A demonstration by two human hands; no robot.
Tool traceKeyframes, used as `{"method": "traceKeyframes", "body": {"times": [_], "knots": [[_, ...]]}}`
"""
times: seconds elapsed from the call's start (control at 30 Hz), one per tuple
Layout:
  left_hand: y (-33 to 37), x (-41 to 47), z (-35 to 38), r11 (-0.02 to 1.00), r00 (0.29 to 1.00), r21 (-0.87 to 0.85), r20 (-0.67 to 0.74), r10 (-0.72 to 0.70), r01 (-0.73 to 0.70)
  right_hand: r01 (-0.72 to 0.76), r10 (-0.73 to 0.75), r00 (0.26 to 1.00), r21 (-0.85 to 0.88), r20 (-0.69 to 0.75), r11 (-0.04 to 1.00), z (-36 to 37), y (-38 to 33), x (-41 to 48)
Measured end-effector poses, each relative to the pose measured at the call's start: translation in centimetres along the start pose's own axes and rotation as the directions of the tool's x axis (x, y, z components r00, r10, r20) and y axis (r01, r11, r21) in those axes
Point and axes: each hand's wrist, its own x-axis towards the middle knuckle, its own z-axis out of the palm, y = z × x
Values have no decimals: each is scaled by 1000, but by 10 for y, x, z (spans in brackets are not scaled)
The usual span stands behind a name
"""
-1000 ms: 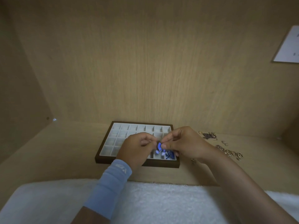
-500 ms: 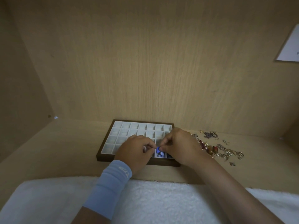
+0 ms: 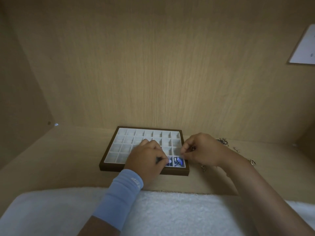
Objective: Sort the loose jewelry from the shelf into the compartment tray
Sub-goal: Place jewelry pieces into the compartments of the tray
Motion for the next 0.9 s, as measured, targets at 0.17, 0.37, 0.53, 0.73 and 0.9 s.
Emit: {"method": "traceKeyframes", "body": {"times": [0.17, 0.37, 0.53, 0.73, 0.9], "knots": [[2, 4, 7, 998, 997, -62, -71, -13, 8, 13, -12, 999, -51, 35, 999, 5, -6, 0], [3, 6, 9, 998, 1000, -59, -2, -26, 26, 46, -68, 996, -337, -55, 940, 10, -21, -4], [3, 7, 9, 984, 996, -161, -22, -85, 80, 83, -131, 987, -414, -89, 907, 13, -23, -5], [19, 9, 6, 827, 974, -516, 108, -197, 224, 76, -68, 993, 79, -99, 994, -6, -16, -7], [30, 14, 1, 669, 947, -675, 158, -281, 311, 102, -86, 994, 301, -67, 948, -18, -19, -13]]}}
